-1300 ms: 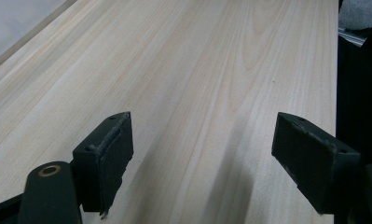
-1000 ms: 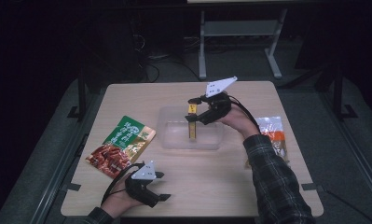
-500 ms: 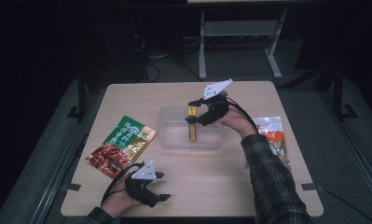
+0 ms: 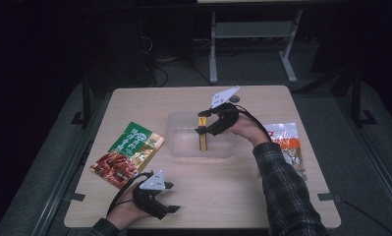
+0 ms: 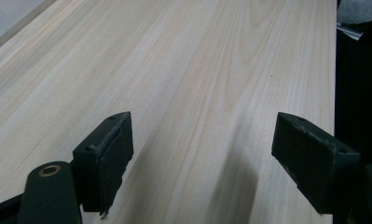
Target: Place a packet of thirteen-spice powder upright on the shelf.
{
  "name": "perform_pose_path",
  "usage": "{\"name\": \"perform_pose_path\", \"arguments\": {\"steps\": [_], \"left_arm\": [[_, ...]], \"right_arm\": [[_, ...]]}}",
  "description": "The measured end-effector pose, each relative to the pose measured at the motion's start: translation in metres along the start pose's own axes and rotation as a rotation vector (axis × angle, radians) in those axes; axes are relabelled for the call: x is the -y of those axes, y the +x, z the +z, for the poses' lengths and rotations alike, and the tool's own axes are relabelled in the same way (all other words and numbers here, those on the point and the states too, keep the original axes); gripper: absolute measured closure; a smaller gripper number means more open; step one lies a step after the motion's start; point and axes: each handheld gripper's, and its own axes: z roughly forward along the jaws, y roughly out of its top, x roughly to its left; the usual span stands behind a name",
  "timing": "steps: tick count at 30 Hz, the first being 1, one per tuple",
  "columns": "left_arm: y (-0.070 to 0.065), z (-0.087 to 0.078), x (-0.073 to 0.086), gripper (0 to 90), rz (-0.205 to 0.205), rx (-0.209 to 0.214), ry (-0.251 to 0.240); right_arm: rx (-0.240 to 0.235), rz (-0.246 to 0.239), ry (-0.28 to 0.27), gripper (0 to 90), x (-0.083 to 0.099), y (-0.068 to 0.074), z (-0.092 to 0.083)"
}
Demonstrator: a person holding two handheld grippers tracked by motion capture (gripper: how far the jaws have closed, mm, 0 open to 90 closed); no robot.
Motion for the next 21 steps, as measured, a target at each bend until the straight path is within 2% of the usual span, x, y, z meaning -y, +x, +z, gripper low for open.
{"name": "perform_pose_path", "arguments": {"steps": [3, 9, 18, 21], "left_arm": [[0.000, 0.000, 0.000, 20.1, 0.000, 0.002, 0.002], [0.000, 0.001, 0.000, 20.1, 0.000, 0.004, 0.009], [0.000, 0.001, 0.000, 20.0, -0.002, 0.009, -0.001], [0.003, 0.000, 0.000, 20.0, 0.001, 0.007, 0.002]], "right_arm": [[0.000, -0.009, 0.036, 30.1, 0.002, 0.000, 0.003], [0.006, 0.018, 0.057, 28.2, 0.003, 0.001, 0.004], [0.050, 0.067, 0.007, 19.9, -0.006, 0.005, -0.014], [0.081, 0.069, 0.002, 18.4, -0.014, 0.017, -0.029]]}}
